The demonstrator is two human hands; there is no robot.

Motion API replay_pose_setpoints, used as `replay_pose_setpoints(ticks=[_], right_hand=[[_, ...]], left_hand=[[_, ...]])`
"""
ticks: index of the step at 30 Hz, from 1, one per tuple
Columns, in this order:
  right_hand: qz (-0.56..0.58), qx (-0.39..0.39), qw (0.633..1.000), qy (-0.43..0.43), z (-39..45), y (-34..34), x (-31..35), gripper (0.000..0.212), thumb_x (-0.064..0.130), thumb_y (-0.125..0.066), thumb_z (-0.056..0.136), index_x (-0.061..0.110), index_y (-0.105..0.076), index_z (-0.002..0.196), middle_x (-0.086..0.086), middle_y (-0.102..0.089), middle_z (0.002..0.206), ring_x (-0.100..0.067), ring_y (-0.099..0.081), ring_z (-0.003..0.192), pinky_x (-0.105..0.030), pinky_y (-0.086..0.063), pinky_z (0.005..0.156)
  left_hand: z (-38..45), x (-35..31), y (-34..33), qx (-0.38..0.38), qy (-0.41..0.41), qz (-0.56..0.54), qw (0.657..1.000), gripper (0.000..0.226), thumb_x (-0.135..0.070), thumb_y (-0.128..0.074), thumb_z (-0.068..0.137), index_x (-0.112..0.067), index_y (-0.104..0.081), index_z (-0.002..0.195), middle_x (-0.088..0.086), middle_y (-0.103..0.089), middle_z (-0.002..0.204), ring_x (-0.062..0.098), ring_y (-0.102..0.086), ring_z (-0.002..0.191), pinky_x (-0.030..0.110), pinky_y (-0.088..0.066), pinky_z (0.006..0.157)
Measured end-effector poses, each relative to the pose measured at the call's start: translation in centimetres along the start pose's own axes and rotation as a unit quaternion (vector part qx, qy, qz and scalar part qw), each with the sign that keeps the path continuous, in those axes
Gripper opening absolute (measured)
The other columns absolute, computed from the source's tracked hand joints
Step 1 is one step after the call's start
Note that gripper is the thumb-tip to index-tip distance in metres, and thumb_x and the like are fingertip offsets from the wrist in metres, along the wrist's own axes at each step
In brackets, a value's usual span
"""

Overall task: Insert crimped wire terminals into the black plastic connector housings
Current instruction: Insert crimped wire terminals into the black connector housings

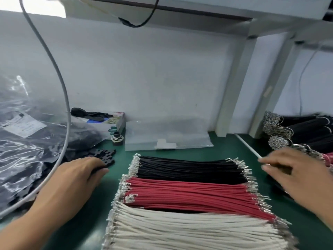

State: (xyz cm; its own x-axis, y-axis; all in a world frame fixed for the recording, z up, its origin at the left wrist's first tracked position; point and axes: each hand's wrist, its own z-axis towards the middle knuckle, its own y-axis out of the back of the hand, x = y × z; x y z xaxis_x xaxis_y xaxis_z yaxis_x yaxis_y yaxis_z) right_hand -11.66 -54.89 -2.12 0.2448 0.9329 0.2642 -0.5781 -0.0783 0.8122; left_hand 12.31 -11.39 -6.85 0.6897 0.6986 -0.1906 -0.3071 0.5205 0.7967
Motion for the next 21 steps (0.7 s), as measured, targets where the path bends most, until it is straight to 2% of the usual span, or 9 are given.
replay_pose_setpoints(ticks=[2, 3, 5, 8, 10, 12, 16, 19, 21], right_hand=[[0.035, 0.027, 0.997, 0.065, 2.4, -1.7, 6.5, 0.012, 0.048, -0.063, 0.088, 0.05, -0.07, 0.098, 0.03, -0.063, 0.098, 0.008, -0.059, 0.09, -0.014, -0.043, 0.074], [0.053, 0.056, 0.994, 0.082, 3.6, -3.0, 9.1, 0.011, 0.044, -0.066, 0.088, 0.046, -0.073, 0.097, 0.027, -0.063, 0.093, 0.007, -0.059, 0.088, -0.015, -0.044, 0.075], [0.068, 0.124, 0.986, 0.088, 5.7, -6.2, 13.0, 0.013, 0.034, -0.069, 0.092, 0.04, -0.076, 0.101, 0.023, -0.063, 0.091, 0.002, -0.059, 0.09, -0.019, -0.043, 0.076], [0.067, 0.183, 0.978, 0.08, 8.0, -10.8, 16.2, 0.022, 0.03, -0.062, 0.099, 0.029, -0.074, 0.116, 0.012, -0.069, 0.114, -0.012, -0.063, 0.109, -0.028, -0.048, 0.092], [0.066, 0.214, 0.973, 0.064, 8.7, -12.7, 16.9, 0.026, 0.033, -0.058, 0.1, 0.022, -0.073, 0.118, 0.005, -0.07, 0.122, -0.019, -0.063, 0.113, -0.036, -0.05, 0.097], [0.065, 0.239, 0.968, 0.052, 9.1, -13.9, 17.1, 0.023, 0.034, -0.061, 0.098, 0.025, -0.074, 0.115, 0.007, -0.072, 0.119, -0.016, -0.065, 0.109, -0.035, -0.051, 0.094], [0.061, 0.227, 0.971, 0.051, 9.5, -14.5, 17.0, 0.008, 0.031, -0.069, 0.093, 0.031, -0.078, 0.094, 0.016, -0.074, 0.1, -0.003, -0.064, 0.084, -0.025, -0.047, 0.075], [0.03, 0.186, 0.977, 0.096, 9.4, -13.9, 17.1, 0.013, 0.028, -0.062, 0.098, 0.027, -0.075, 0.1, 0.011, -0.07, 0.101, -0.009, -0.062, 0.086, -0.027, -0.045, 0.074], [-0.014, 0.151, 0.977, 0.148, 9.1, -12.9, 17.2, 0.017, 0.022, -0.055, 0.102, 0.023, -0.072, 0.107, 0.005, -0.068, 0.1, -0.017, -0.063, 0.088, -0.032, -0.049, 0.075]], left_hand=[[-0.1, -0.8, 0.0, -0.056, 0.007, -0.027, 0.998, 0.009, -0.027, -0.072, 0.084, -0.022, -0.073, 0.092, -0.012, -0.071, 0.082, -0.001, -0.054, 0.068, 0.002, -0.03, 0.059], [-0.3, -0.9, -0.1, -0.074, 0.011, -0.045, 0.996, 0.013, -0.027, -0.066, 0.088, -0.021, -0.072, 0.097, -0.012, -0.069, 0.087, -0.005, -0.049, 0.074, 0.006, -0.034, 0.059], [-0.7, -1.1, -0.3, -0.085, 0.017, -0.069, 0.994, 0.022, -0.029, -0.057, 0.093, -0.022, -0.07, 0.11, -0.013, -0.062, 0.095, -0.001, -0.051, 0.082, 0.015, -0.039, 0.068], [-1.2, -1.3, -0.1, -0.07, 0.037, -0.073, 0.994, 0.031, -0.027, -0.053, 0.097, -0.026, -0.065, 0.126, -0.017, -0.053, 0.099, 0.012, -0.061, 0.084, 0.037, -0.052, 0.065], [-1.2, -1.6, 0.0, -0.065, 0.04, -0.08, 0.994, 0.032, -0.019, -0.058, 0.098, -0.026, -0.065, 0.129, -0.018, -0.054, 0.099, 0.016, -0.064, 0.083, 0.042, -0.055, 0.064], [-1.3, -2.0, 0.1, -0.063, 0.037, -0.085, 0.994, 0.03, -0.016, -0.059, 0.1, -0.025, -0.067, 0.128, -0.017, -0.059, 0.101, 0.017, -0.067, 0.083, 0.041, -0.056, 0.064], [-1.3, -2.7, 0.1, -0.047, 0.034, -0.089, 0.994, 0.035, -0.011, -0.074, 0.09, -0.022, -0.072, 0.123, -0.018, -0.069, 0.106, 0.011, -0.07, 0.083, 0.028, -0.053, 0.066], [-1.2, -2.8, 0.2, -0.036, 0.04, -0.101, 0.993, 0.037, -0.01, -0.079, 0.086, -0.023, -0.074, 0.12, -0.018, -0.071, 0.107, 0.009, -0.071, 0.085, 0.027, -0.056, 0.07], [-1.2, -2.8, 0.2, -0.041, 0.043, -0.109, 0.992, 0.032, -0.011, -0.078, 0.087, -0.024, -0.076, 0.116, -0.02, -0.071, 0.104, 0.006, -0.07, 0.084, 0.025, -0.056, 0.071]])
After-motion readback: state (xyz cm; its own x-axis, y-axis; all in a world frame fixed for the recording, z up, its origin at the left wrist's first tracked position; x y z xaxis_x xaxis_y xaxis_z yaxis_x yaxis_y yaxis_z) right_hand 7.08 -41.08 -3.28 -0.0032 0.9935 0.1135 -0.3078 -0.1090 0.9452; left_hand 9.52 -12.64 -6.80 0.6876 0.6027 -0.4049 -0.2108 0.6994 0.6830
